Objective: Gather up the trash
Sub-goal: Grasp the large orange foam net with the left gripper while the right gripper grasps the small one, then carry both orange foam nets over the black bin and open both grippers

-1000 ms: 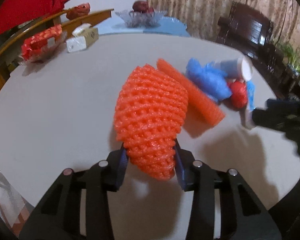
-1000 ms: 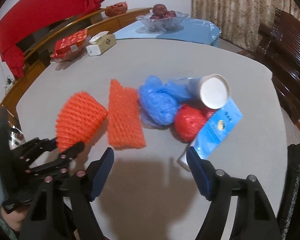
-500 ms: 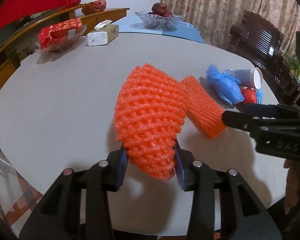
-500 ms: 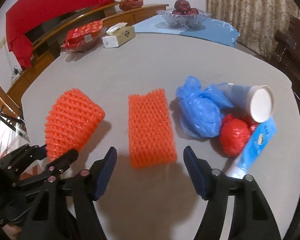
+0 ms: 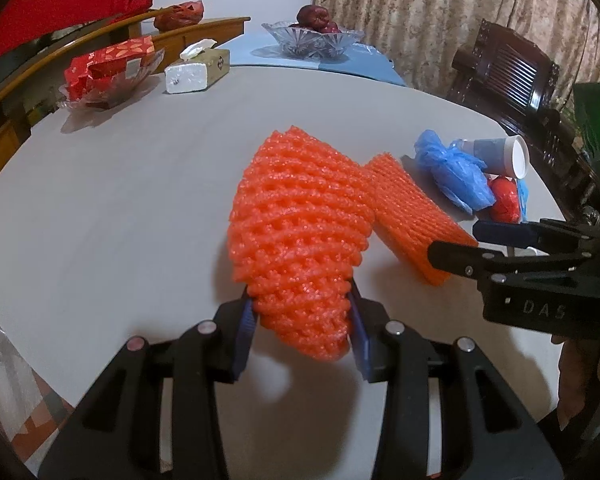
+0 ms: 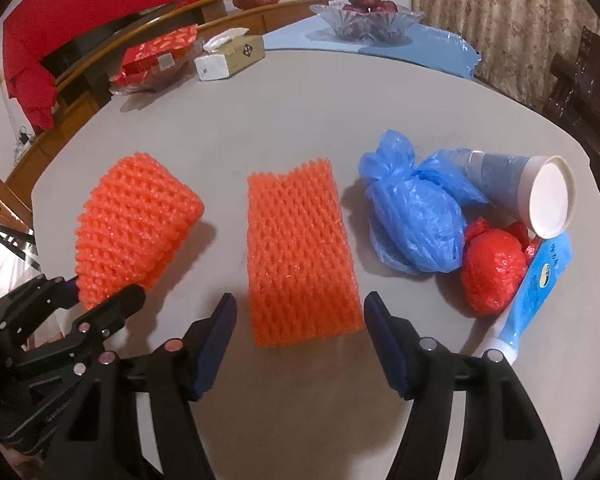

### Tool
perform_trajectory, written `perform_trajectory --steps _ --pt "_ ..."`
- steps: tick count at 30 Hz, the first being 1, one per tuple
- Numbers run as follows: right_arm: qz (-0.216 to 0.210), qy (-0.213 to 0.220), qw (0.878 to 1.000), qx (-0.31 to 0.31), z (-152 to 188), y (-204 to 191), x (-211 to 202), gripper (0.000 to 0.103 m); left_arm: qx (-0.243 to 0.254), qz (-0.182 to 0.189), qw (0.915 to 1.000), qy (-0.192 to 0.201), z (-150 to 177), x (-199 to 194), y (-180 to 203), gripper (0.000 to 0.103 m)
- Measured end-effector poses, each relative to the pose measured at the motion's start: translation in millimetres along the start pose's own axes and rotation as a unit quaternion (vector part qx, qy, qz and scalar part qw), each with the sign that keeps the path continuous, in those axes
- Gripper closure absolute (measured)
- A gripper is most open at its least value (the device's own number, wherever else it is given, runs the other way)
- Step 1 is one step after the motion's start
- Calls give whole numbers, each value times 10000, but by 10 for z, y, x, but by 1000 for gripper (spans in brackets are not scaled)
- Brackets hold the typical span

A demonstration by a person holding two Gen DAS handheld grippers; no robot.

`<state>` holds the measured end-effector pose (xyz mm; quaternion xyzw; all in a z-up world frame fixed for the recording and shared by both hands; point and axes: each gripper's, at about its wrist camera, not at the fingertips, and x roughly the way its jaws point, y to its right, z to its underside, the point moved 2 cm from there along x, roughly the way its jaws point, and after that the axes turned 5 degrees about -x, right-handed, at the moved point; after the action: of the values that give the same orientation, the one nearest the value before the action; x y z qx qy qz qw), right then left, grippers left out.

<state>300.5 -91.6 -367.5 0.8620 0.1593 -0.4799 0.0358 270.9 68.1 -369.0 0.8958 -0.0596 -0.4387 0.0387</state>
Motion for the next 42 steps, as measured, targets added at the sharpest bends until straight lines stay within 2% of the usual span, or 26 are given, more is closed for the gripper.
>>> perform_trajectory --steps 7,10,11,20,25,30,35,42 --pt "75 -124 9998 -128 19 -45 118 57 -8 11 10000 -41 19 27 2 64" --pt "56 -107 9998 -161 7 -52 105 81 -8 6 10000 -38 20 28 1 64" --pt "41 -117 9998 -162 3 -52 99 83 -9 11 10000 -33 17 26 3 64" --pt "127 213 9997 -27 64 53 -322 85 100 -28 9999 128 4 -156 95 64" --pt "304 450 9983 210 164 316 -781 85 67 -49 9998 196 28 -343 158 64" --pt "526 587 9960 421 325 651 -1206 85 133 19 9996 243 70 -542 397 64" --pt "732 663 9931 640 591 1008 -1626 85 328 169 9989 289 114 -737 879 64" --pt "1155 693 9858 999 1087 1651 -2168 85 729 565 9951 369 205 -867 1838 64"
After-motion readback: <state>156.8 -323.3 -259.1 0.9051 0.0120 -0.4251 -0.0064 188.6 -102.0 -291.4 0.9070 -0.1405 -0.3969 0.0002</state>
